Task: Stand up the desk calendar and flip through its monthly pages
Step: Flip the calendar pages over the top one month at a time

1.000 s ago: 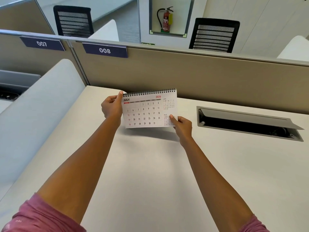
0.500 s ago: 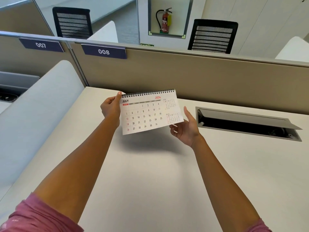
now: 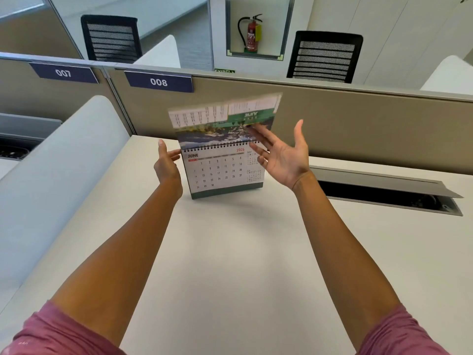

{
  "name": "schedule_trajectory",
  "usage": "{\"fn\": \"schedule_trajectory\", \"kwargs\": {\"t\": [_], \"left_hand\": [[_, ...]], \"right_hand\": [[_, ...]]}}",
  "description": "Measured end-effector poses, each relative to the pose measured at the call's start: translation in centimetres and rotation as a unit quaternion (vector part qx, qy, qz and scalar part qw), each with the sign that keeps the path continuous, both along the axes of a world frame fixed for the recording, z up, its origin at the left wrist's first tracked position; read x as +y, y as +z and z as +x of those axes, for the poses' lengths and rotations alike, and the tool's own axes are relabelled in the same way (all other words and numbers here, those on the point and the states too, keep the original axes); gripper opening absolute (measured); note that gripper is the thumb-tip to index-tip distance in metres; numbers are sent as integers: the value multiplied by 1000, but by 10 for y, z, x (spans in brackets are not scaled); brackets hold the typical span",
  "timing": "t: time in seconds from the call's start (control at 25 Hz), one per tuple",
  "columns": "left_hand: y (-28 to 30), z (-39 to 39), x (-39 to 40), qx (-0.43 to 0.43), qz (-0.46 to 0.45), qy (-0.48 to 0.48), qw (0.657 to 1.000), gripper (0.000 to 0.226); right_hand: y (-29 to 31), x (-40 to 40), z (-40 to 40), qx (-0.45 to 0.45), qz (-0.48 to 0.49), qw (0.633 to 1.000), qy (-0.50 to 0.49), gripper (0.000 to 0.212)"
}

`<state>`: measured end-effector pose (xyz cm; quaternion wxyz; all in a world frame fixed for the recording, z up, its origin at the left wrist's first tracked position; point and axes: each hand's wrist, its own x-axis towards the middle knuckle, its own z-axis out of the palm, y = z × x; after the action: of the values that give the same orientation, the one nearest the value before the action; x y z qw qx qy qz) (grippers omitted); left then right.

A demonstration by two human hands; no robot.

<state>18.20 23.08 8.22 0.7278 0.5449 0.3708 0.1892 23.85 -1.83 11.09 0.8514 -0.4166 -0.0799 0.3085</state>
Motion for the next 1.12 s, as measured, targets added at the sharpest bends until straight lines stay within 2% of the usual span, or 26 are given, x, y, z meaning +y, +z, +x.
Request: {"fn": "schedule_trajectory", "kwargs": {"t": [0.16, 0.24, 0.28, 0.36, 0.44, 0.52, 0.6, 0.72, 0.88, 1.0, 1.12], "left_hand": [[0, 2, 1, 0, -16, 4, 1000, 51], [-1, 5, 2, -1, -14, 12, 1000, 47], [-2, 6, 2, 1, -11, 17, 1000, 44], [-5, 7, 1, 4, 6, 22, 1000, 40], [-10, 7, 0, 3, 35, 22, 999, 33], [-11, 6, 0, 4, 51, 26, 998, 27], [-9, 5, 0, 1, 53, 35, 998, 27], [-7, 4, 0, -6, 57, 41, 997, 27], [-6, 6, 0, -7, 61, 44, 997, 21], [-4, 8, -2, 1, 93, 56, 994, 15], [-4, 7, -6, 19, 167, 97, 981, 13]], "right_hand": [[7, 8, 15, -56, -124, 989, -64, 98], [2, 15, 15, -129, -242, 957, -98, 92], [-3, 19, 13, -184, -317, 923, -118, 87], [-18, 24, 7, -300, -440, 833, -153, 74], [-33, 27, 1, -384, -512, 750, -168, 61], [-43, 29, -2, -435, -549, 693, -172, 57], [-48, 31, -3, -460, -567, 660, -177, 57], [-51, 30, -4, -475, -589, 631, -174, 59], [-59, 32, -7, -485, -601, 614, -162, 63], [-62, 34, -13, -486, -588, 621, -180, 65], [-60, 35, -22, -468, -551, 638, -267, 57]]}}
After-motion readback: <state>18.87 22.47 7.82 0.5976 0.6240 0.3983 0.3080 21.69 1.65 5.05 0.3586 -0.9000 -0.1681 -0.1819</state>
